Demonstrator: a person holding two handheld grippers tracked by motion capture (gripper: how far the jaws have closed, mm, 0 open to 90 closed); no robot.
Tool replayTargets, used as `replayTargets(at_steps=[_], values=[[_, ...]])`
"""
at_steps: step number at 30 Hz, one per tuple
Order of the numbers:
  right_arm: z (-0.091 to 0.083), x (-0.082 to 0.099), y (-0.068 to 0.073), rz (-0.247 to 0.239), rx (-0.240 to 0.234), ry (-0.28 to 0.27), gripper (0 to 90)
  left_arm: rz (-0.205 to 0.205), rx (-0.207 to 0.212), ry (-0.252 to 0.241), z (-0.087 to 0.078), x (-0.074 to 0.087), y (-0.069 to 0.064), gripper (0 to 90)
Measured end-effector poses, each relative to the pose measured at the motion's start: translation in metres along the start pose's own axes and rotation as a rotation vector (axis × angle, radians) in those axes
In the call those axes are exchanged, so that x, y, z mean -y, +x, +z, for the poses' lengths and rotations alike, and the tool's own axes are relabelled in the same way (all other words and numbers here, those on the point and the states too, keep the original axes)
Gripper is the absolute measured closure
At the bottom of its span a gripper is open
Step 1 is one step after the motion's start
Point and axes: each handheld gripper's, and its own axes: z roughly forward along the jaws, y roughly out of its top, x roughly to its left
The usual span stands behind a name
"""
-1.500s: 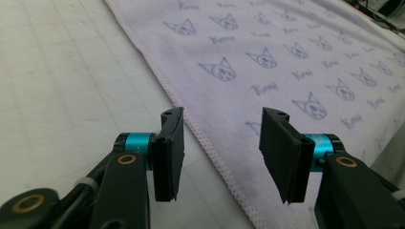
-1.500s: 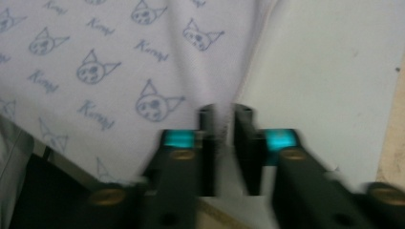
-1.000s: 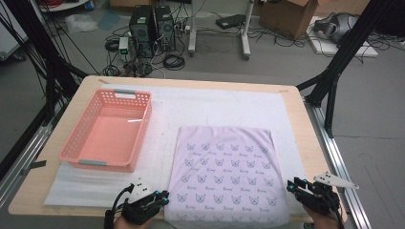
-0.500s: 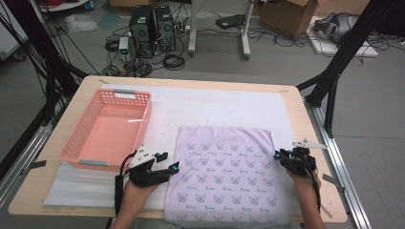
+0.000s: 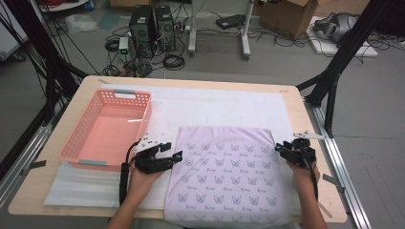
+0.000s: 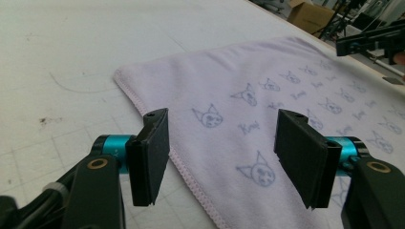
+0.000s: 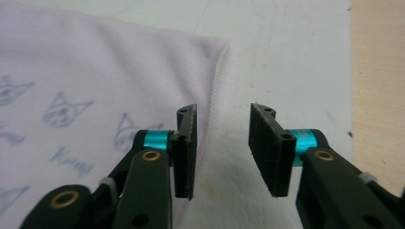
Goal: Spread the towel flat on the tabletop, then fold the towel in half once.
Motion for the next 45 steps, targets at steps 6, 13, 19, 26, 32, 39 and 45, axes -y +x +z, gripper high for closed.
replayTargets(at_steps=[6, 13, 19, 26, 32, 39, 45], values=[[-0.037, 0.026, 0.004, -0.050, -0.139, -0.043, 40.5, 0.017, -0.003, 0.004, 0.000, -0.001, -0.003, 32.2], [-0.053, 0.041, 0.014, -0.149, -0.196, -0.088, 22.0, 0.012, -0.014, -0.033, -0.001, -0.003, -0.007, 21.4], [-0.052, 0.039, 0.013, -0.141, -0.180, -0.127, 20.1, 0.021, 0.000, -0.022, 0.001, -0.003, -0.008, 22.0], [-0.052, 0.040, 0.013, -0.136, -0.172, -0.122, 20.1, 0.026, 0.003, -0.019, 0.004, -0.003, -0.008, 22.9], [-0.047, 0.037, 0.014, -0.130, -0.173, -0.112, 20.1, 0.017, 0.005, -0.007, 0.004, -0.002, -0.006, 27.2], [-0.040, 0.036, 0.013, -0.118, -0.172, -0.088, 20.1, -0.007, -0.024, 0.030, 0.005, -0.001, -0.001, 28.4], [-0.031, 0.034, 0.012, -0.089, -0.201, -0.052, 20.0, -0.017, -0.049, 0.062, 0.013, 0.001, 0.000, 30.8]])
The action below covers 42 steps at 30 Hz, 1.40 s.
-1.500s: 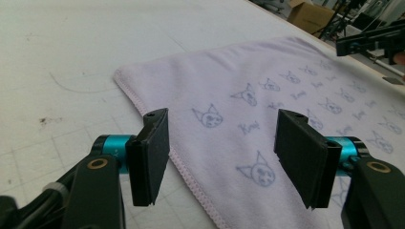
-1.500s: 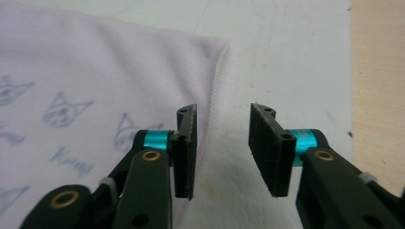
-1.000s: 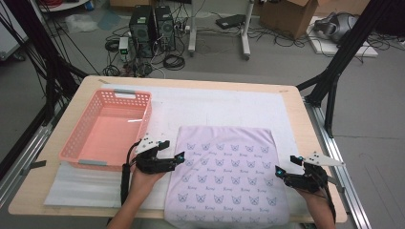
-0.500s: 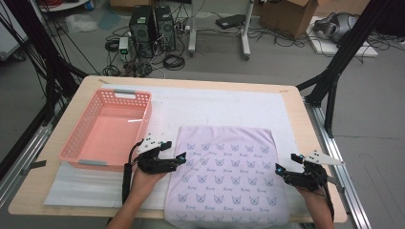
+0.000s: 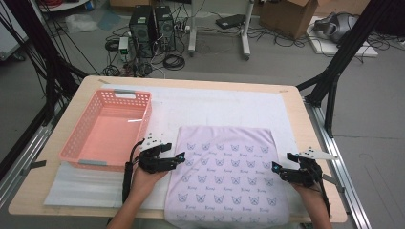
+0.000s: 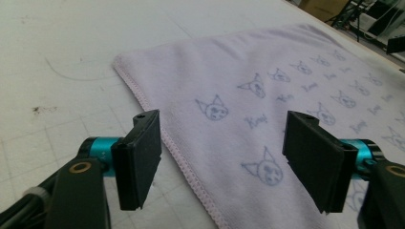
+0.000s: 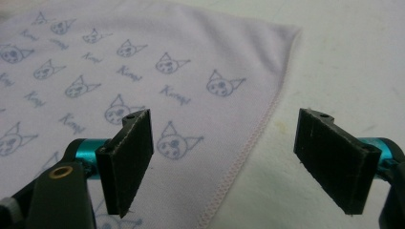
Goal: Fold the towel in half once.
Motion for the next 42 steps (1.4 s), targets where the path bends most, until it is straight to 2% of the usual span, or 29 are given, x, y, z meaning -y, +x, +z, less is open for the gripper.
replayTargets(at_steps=[3, 5, 6, 8, 11, 13, 14, 17, 19, 20, 22, 24, 25, 26, 28, 29, 31, 32, 35, 39, 42], values=[[0.007, -0.001, -0.002, 0.014, 0.002, 0.035, 20.0, -0.045, -0.024, 0.024, 0.005, -0.001, 0.005, 32.9], [0.010, -0.002, -0.003, 0.023, 0.004, 0.057, 20.1, -0.031, -0.053, 0.048, 0.009, -0.007, 0.007, 33.2], [0.012, -0.003, -0.004, 0.021, 0.010, 0.066, 20.6, -0.038, -0.058, 0.049, 0.011, -0.010, 0.008, 33.4], [0.014, -0.006, -0.006, 0.028, 0.031, 0.079, 24.9, -0.054, -0.060, 0.052, 0.016, -0.012, 0.008, 34.4], [0.017, -0.012, -0.008, 0.038, 0.056, 0.083, 30.5, -0.077, -0.090, 0.113, 0.025, -0.009, 0.010, 35.6], [0.022, -0.015, -0.010, 0.048, 0.077, 0.090, 34.1, -0.095, -0.102, 0.112, 0.025, -0.009, 0.011, 36.9], [0.024, -0.016, -0.011, 0.051, 0.085, 0.093, 36.9, -0.090, -0.104, 0.116, 0.025, -0.009, 0.011, 37.2], [0.033, -0.019, -0.010, 0.038, 0.101, 0.134, 41.3, -0.047, -0.107, 0.130, 0.027, -0.010, 0.006, 42.2], [0.034, -0.019, -0.007, 0.013, 0.134, 0.144, 45.2, 0.017, -0.134, 0.160, 0.030, -0.011, 0.000, 45.6], [0.034, -0.019, -0.006, 0.019, 0.138, 0.145, 46.7, 0.059, -0.152, 0.178, 0.031, -0.011, -0.003, 47.2], [0.033, -0.019, -0.007, 0.016, 0.148, 0.146, 52.0, 0.114, -0.184, 0.195, 0.032, -0.012, -0.006, 52.2], [0.032, -0.019, -0.007, 0.030, 0.155, 0.146, 59.2, 0.124, -0.198, 0.196, 0.032, -0.012, -0.007, 58.2], [0.031, -0.019, -0.007, 0.037, 0.148, 0.152, 64.8, 0.117, -0.192, 0.198, 0.031, -0.013, -0.007, 64.9], [0.031, -0.020, -0.006, 0.040, 0.147, 0.157, 68.4, 0.095, -0.164, 0.197, 0.032, -0.012, -0.007, 75.3], [0.031, -0.021, -0.006, 0.048, 0.137, 0.167, 79.8, 0.096, -0.163, 0.199, 0.033, -0.013, -0.009, 85.7], [0.030, -0.021, -0.006, 0.050, 0.111, 0.170, 86.0, 0.091, -0.163, 0.199, 0.033, -0.013, -0.009, 86.2], [0.031, -0.022, -0.004, 0.024, 0.117, 0.179, 87.4, 0.052, -0.157, 0.190, 0.033, -0.015, -0.005, 86.9], [0.031, -0.023, -0.005, 0.022, 0.113, 0.182, 87.7, 0.049, -0.173, 0.182, 0.033, -0.017, -0.003, 87.0], [0.032, -0.024, -0.010, 0.059, 0.102, 0.164, 88.2, -0.017, -0.169, 0.146, 0.031, -0.026, 0.004, 87.2], [0.029, -0.028, -0.019, 0.107, 0.116, 0.104, 88.6, -0.031, -0.183, 0.124, 0.032, -0.039, 0.008, 87.2], [0.025, -0.035, -0.024, 0.138, 0.120, 0.030, 88.7, -0.048, -0.194, 0.096, 0.034, -0.048, 0.012, 87.3]])
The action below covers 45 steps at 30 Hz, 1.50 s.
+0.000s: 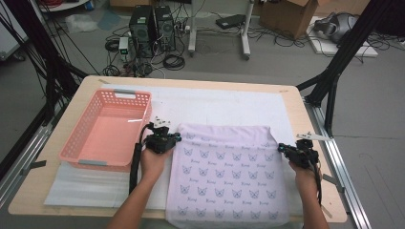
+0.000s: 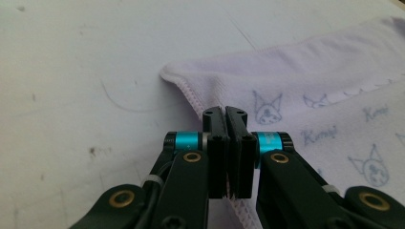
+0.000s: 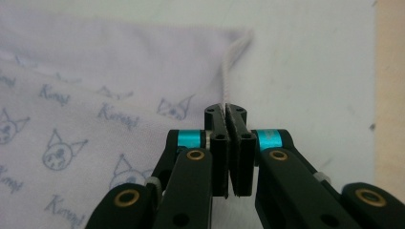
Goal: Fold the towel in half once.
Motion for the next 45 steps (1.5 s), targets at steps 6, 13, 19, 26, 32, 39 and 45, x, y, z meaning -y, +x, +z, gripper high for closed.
replayTargets(at_steps=[6, 13, 19, 26, 32, 39, 45], values=[[-0.012, -0.005, 0.001, 0.004, -0.030, -0.051, 88.6, 0.006, 0.039, -0.045, -0.012, -0.003, -0.003, 87.2], [-0.034, 0.008, 0.003, -0.010, -0.085, -0.078, 88.4, 0.053, 0.089, -0.056, -0.038, 0.007, -0.012, 86.9], [-0.054, 0.022, 0.013, -0.042, -0.110, -0.074, 88.4, 0.021, 0.143, -0.060, -0.058, 0.032, -0.013, 86.8], [-0.071, 0.045, 0.021, -0.062, -0.134, -0.022, 88.4, 0.041, 0.184, -0.024, -0.072, 0.061, -0.022, 86.7], [-0.081, 0.065, 0.025, -0.061, -0.145, 0.032, 88.3, 0.050, 0.207, 0.017, -0.083, 0.077, -0.028, 85.2], [-0.080, 0.064, 0.023, -0.003, -0.108, 0.062, 62.4, -0.005, 0.198, 0.015, -0.070, 0.069, -0.019, 44.0], [-0.059, 0.039, 0.021, 0.005, -0.074, 0.076, 58.7, -0.078, 0.206, 0.061, -0.039, 0.052, -0.010, 44.7]])
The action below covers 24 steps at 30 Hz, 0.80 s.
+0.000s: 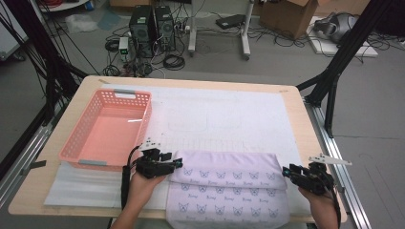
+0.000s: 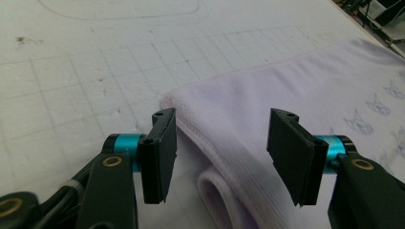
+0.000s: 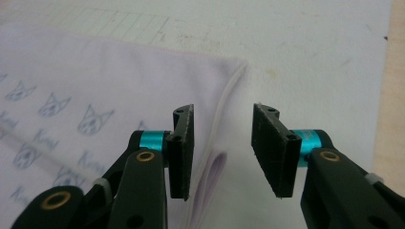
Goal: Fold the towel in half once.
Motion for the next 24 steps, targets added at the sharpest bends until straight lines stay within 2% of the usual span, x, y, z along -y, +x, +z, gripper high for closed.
replayTargets(at_steps=[2, 4, 5, 8, 11, 16, 20, 24], values=[[0.012, -0.007, -0.001, 0.006, 0.003, 0.019, 58.5, -0.021, -0.004, 0.017, 0.008, -0.001, 0.002, 47.1], [0.024, -0.012, -0.002, 0.013, 0.003, 0.045, 59.3, -0.022, 0.003, 0.038, 0.012, -0.001, 0.002, 56.2], [0.029, -0.013, -0.002, 0.012, 0.002, 0.061, 62.9, -0.014, 0.000, 0.042, 0.013, 0.000, 0.000, 63.7], [0.037, -0.014, -0.002, -0.006, -0.030, 0.086, 85.7, 0.023, -0.030, 0.017, 0.011, 0.002, -0.004, 83.2], [0.030, -0.013, 0.001, -0.024, -0.021, 0.040, 86.8, 0.036, -0.032, -0.028, 0.004, 0.002, -0.007, 85.0], [0.007, -0.010, 0.007, -0.043, -0.027, -0.024, 86.9, 0.038, 0.011, -0.114, -0.014, 0.002, -0.017, 84.4], [-0.011, -0.004, 0.014, -0.064, -0.033, -0.059, 86.8, 0.045, 0.032, -0.145, -0.030, 0.007, -0.024, 84.0], [-0.027, 0.005, 0.020, -0.064, -0.041, -0.077, 86.8, 0.066, 0.042, -0.173, -0.045, 0.015, -0.032, 84.4]])
